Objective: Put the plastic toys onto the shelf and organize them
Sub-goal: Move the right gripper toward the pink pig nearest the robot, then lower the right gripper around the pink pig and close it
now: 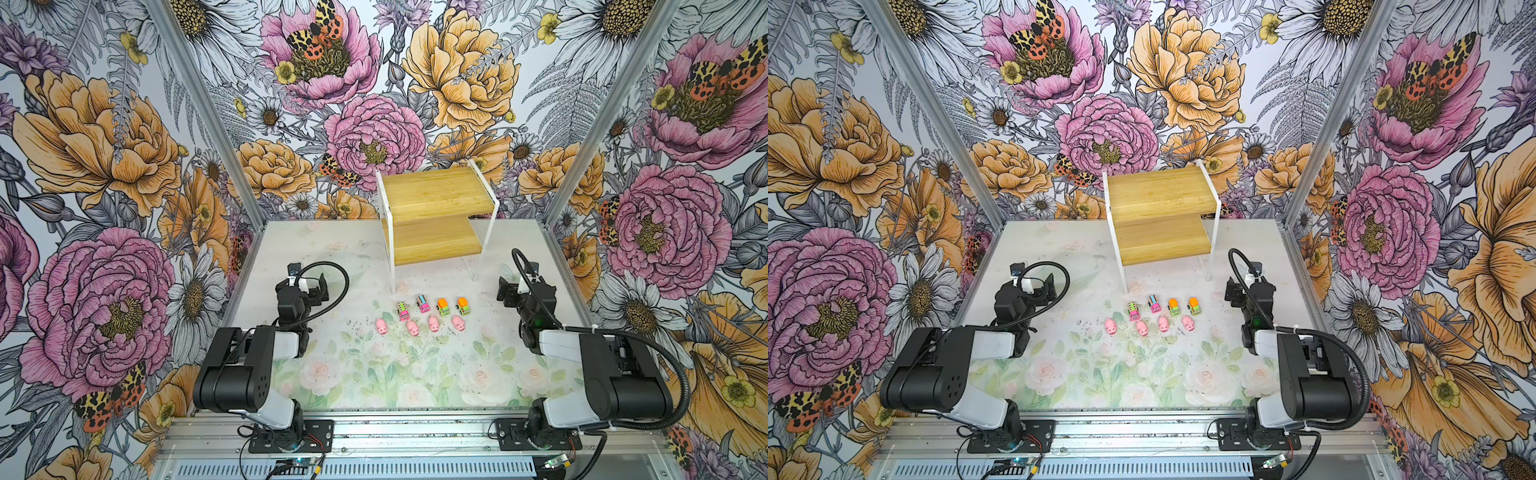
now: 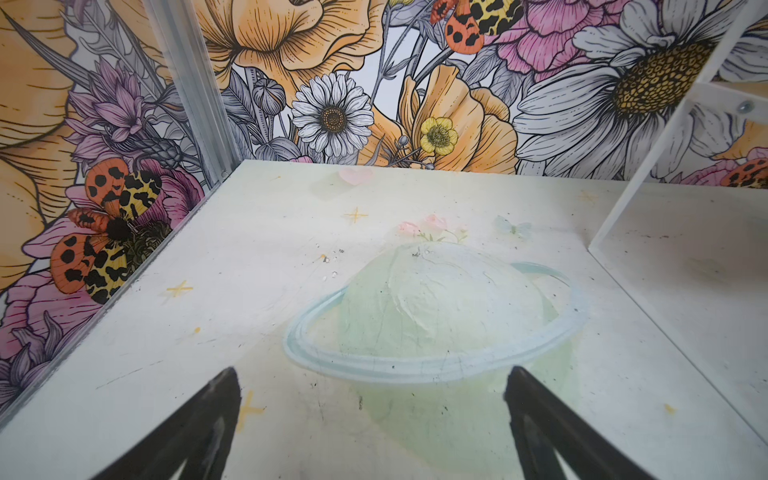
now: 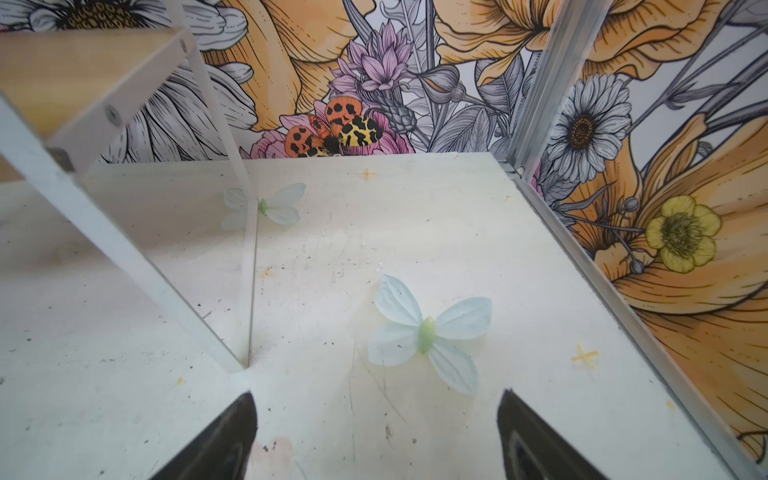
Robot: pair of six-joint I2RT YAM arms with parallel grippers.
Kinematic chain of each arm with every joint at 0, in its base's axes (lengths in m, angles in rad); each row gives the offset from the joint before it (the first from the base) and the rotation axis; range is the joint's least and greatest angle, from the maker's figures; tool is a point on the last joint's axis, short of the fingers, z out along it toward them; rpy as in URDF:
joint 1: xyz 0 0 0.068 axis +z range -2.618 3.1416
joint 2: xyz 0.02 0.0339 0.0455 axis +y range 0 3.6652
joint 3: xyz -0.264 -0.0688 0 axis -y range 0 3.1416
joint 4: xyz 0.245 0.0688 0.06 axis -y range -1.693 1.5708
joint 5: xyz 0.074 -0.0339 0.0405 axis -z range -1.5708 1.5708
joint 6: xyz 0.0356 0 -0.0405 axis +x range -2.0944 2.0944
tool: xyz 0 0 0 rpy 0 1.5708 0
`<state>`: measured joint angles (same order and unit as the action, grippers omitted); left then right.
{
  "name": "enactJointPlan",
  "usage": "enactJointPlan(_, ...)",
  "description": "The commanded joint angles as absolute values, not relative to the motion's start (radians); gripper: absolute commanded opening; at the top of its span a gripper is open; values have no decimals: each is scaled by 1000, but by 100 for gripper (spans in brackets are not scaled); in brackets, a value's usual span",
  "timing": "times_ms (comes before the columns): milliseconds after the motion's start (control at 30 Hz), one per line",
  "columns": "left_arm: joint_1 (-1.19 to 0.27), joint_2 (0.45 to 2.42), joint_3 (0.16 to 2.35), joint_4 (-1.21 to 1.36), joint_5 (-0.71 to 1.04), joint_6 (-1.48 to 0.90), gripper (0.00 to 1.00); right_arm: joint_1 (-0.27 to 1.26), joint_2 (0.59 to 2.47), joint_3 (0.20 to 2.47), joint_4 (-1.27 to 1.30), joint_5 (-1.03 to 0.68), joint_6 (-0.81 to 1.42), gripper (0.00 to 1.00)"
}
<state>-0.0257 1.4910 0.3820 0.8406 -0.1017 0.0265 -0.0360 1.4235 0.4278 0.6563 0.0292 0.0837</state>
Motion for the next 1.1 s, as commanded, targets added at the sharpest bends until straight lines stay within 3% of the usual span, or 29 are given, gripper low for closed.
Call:
enactJointPlan(0, -58, 1380, 449, 676, -149, 71, 99, -29, 1324, 518, 462, -43, 84, 88)
enactJointPlan(233, -185, 1216, 591, 319, -175, -10, 99, 52, 1191, 565, 218, -186, 207, 79)
enactJointPlan(600, -394, 1206, 541, 243, -314, -239, 99, 299, 1049, 327, 272, -157, 445, 72)
enactJointPlan(1067, -464, 1258, 461, 225, -344, -422, 99, 421, 1261, 305, 388, -44, 529, 67)
